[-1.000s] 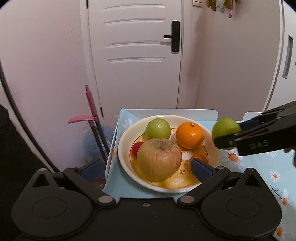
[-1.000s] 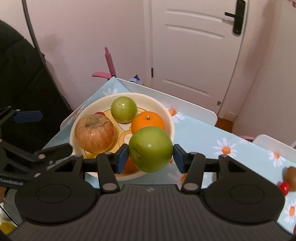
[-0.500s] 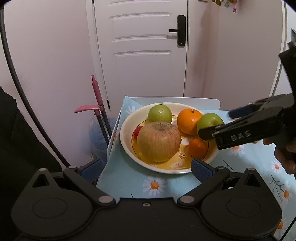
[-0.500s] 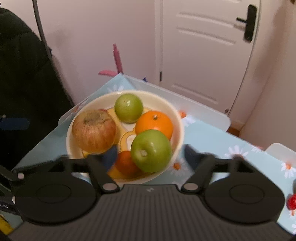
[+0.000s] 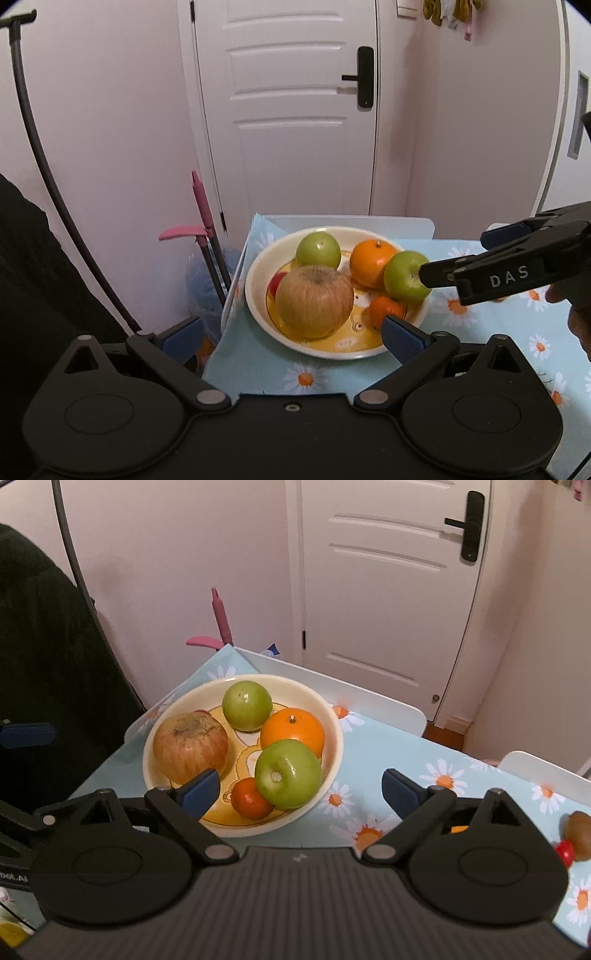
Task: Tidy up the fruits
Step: 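Release the yellow apple with the left tool while the right tool releases the green apple in the bowl, then move both tools back over the table toward the orange and tomato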
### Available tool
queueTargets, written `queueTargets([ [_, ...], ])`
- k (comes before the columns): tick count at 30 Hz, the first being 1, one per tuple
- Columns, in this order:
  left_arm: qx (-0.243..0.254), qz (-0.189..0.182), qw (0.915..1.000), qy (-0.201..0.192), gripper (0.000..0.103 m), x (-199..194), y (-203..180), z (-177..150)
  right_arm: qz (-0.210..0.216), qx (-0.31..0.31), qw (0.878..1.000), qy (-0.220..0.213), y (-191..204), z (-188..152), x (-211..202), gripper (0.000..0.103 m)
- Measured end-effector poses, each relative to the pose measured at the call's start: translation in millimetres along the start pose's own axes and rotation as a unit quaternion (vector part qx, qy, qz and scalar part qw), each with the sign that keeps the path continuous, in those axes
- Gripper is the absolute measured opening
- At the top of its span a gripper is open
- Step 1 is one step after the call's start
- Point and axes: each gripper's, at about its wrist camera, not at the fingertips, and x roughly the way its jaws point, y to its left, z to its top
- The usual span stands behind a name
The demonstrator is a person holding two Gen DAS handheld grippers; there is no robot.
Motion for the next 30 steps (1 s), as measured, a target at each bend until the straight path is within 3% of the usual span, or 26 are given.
queueTargets([
  [16,0.019,-0.035,0.9988,-0.029,0.103,-30,-17,23,-0.066,0.059,0.996,-0.028,-20,-9,-82,0.103],
  [24,0.036,-0.051,0.9973,-0.040,0.103,-37,-57,30,-0.090,0.093,0.991,-0.034,-61,-31,-110,0.103],
  [30,0.035,-0.039,0.9978,-0.041,0.103,-35,-102,35,-0.092,0.098,0.991,-0.029,-107,-49,-125,0.103],
])
